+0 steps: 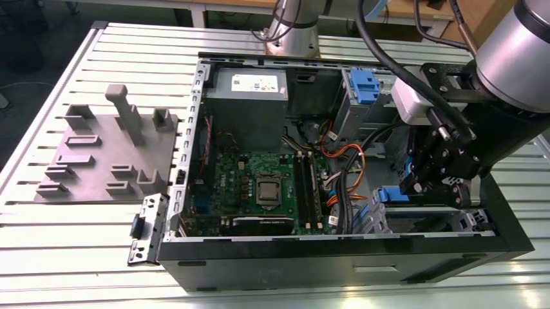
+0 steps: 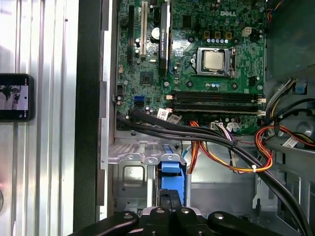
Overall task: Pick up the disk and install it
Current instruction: 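Insert the first disk wire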
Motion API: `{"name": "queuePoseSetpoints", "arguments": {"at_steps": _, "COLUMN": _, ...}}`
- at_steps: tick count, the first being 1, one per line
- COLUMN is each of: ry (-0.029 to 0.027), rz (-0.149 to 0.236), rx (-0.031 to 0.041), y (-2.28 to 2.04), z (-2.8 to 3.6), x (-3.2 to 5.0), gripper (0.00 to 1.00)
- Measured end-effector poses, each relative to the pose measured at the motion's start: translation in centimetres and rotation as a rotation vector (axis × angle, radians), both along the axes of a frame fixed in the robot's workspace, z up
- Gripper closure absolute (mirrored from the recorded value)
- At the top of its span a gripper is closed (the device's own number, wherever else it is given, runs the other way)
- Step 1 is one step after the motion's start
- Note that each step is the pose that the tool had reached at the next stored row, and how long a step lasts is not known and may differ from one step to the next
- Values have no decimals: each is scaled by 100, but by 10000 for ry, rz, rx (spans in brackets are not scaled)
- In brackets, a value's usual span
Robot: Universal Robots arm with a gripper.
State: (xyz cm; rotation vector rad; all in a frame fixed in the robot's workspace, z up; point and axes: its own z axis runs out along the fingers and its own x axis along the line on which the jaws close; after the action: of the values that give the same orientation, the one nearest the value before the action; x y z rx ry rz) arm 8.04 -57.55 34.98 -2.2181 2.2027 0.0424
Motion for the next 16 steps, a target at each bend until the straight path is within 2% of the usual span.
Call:
{"name": "queuePoseSetpoints", "arguments": {"at_steps": 4, "ry": 0, "rz": 0, "rx": -1, "y": 0, "z": -22, "x": 0, "gripper": 89}}
{"name": "queuePoseSetpoints", "arguments": {"at_steps": 15, "ry": 0, "rz": 0, "rx": 0, "y": 0, "z": -24, "x": 0, "gripper": 89}}
{"name": "queuePoseSetpoints", "arguments": {"at_steps": 16, "ry": 0, "rz": 0, "rx": 0, "y": 0, "z": -60, "x": 0, "gripper": 89}}
